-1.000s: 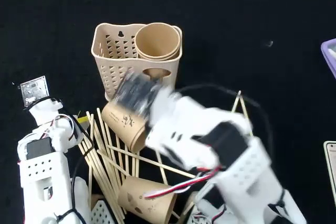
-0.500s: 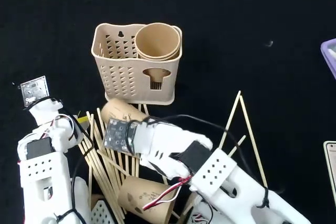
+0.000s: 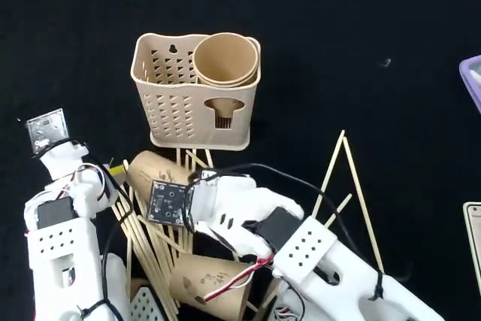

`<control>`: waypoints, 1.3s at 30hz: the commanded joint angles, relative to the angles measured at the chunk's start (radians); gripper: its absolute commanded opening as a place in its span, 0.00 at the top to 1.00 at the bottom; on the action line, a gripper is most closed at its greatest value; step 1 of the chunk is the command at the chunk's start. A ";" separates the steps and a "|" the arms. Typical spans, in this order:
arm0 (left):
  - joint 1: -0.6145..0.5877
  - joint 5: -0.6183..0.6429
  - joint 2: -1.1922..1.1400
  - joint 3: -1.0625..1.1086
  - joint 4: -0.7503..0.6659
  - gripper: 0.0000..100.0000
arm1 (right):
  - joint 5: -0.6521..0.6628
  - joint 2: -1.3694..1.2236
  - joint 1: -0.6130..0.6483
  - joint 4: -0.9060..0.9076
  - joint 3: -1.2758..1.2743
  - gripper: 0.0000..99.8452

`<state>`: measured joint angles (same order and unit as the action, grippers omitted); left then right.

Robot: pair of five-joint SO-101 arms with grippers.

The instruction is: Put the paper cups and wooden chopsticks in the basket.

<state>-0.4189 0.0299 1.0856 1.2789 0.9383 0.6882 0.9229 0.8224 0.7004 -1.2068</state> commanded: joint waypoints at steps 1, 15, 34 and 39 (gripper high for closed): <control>-0.001 -0.002 0.017 -0.013 -0.011 0.71 | 0.005 0.068 0.009 0.023 0.039 0.99; -0.004 -0.002 0.017 -0.013 -0.011 0.71 | 0.003 0.404 -0.048 0.405 0.180 0.99; -0.004 -0.002 0.017 -0.013 -0.011 0.71 | -0.195 0.101 -0.209 0.347 0.162 0.92; -0.004 -0.002 0.017 -0.015 -0.011 0.71 | -0.184 0.045 -0.273 0.331 0.173 0.85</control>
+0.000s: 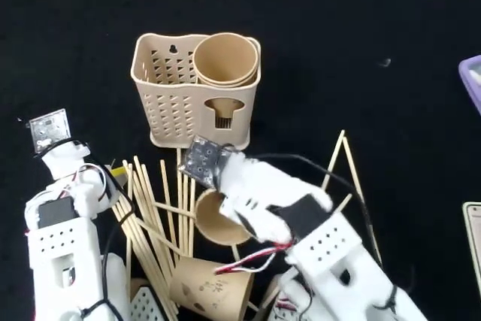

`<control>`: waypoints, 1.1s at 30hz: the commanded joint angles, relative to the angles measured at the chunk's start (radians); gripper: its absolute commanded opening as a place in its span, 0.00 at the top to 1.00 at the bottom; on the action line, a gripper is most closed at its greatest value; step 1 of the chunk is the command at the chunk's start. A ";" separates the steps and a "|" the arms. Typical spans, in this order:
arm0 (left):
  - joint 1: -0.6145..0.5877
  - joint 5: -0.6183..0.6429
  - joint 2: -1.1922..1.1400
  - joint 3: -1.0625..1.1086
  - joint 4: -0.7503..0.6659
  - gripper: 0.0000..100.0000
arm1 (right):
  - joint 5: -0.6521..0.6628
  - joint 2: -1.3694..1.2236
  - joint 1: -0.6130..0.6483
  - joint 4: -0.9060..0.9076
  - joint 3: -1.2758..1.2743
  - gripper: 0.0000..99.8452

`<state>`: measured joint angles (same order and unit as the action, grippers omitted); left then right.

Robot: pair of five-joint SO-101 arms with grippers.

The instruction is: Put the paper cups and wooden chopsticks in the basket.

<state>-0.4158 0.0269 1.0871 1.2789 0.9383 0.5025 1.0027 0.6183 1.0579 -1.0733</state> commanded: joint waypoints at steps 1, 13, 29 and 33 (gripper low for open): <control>-0.007 0.002 0.015 -0.015 -0.011 0.71 | 0.003 -0.041 -0.084 -0.038 0.035 0.86; -0.008 0.002 0.015 -0.016 -0.011 0.71 | -0.054 0.097 -0.215 0.118 0.292 0.99; -0.007 0.002 0.015 -0.012 -0.011 0.71 | -0.353 -0.248 -0.218 0.106 1.079 0.99; -0.007 0.002 0.015 -0.010 -0.011 0.71 | -0.351 -0.435 -0.253 0.092 1.208 0.99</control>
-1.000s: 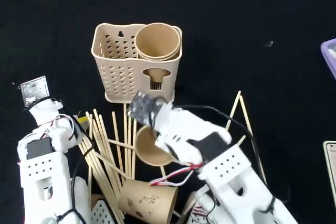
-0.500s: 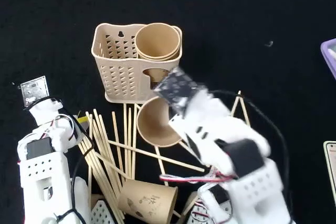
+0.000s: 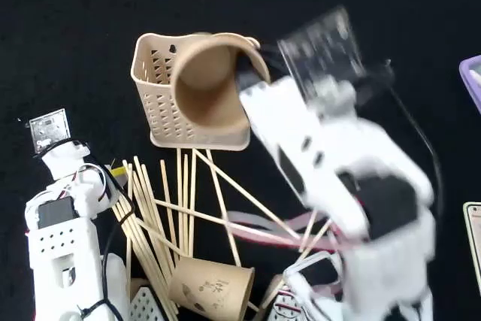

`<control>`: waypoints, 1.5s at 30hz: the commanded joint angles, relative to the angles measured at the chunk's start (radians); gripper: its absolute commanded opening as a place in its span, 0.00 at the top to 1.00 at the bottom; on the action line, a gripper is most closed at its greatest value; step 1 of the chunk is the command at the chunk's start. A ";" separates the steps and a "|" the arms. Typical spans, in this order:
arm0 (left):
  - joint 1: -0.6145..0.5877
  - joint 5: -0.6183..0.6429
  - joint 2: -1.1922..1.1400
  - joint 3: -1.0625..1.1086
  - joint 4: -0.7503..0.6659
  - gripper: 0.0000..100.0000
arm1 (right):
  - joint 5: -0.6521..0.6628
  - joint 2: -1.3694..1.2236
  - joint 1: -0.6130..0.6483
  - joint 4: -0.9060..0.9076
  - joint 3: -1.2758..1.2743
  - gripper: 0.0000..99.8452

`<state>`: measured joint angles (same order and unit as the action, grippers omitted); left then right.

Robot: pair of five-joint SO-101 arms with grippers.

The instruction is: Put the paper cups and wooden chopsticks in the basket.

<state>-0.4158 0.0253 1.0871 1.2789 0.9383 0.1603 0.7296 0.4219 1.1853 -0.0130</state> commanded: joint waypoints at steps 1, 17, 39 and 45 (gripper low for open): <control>-0.007 0.003 0.015 -0.010 -0.011 0.71 | -0.009 -0.208 -0.084 -0.035 0.180 0.99; -0.007 0.003 0.015 -0.010 -0.011 0.71 | -0.017 -0.627 -0.167 0.285 0.542 0.99; -0.007 0.003 0.015 -0.010 -0.011 0.71 | -0.009 -0.473 -0.137 0.526 0.699 0.81; -0.005 0.003 0.015 -0.010 -0.011 0.71 | -0.008 -0.297 -0.140 0.580 0.545 0.81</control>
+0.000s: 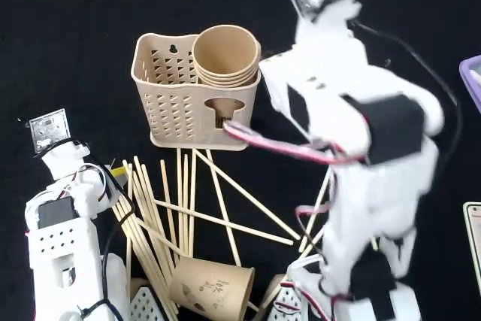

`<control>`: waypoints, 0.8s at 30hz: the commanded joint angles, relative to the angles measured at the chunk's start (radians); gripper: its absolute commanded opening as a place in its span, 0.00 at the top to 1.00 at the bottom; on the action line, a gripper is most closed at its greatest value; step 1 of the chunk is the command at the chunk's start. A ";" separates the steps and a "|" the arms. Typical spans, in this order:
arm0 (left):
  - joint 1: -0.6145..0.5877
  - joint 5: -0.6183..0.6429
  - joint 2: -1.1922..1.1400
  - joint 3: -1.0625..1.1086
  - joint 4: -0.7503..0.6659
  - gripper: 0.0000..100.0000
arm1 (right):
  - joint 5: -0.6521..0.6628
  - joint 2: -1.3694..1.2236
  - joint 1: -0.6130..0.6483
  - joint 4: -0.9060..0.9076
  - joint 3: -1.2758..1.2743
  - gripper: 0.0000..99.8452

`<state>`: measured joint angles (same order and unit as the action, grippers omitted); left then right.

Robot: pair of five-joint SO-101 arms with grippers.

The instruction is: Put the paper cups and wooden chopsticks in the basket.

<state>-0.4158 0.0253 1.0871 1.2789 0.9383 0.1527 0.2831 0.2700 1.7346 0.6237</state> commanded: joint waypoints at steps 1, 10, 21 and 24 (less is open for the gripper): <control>-0.004 0.003 0.015 -0.010 -0.011 0.71 | 0.000 0.193 0.014 0.031 -0.157 0.81; -0.002 0.003 0.015 -0.010 -0.011 0.71 | 0.285 0.700 0.012 -0.044 -0.961 0.80; -0.001 0.003 0.015 -0.010 -0.014 0.71 | 0.595 1.190 0.203 -0.086 -1.531 0.81; -0.001 0.003 0.015 -0.010 -0.014 0.71 | 0.601 1.150 0.270 -0.121 -1.581 0.81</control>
<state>-0.4158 0.0253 1.0871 1.2789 0.9383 0.7342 1.4569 0.4465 1.6563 -0.9060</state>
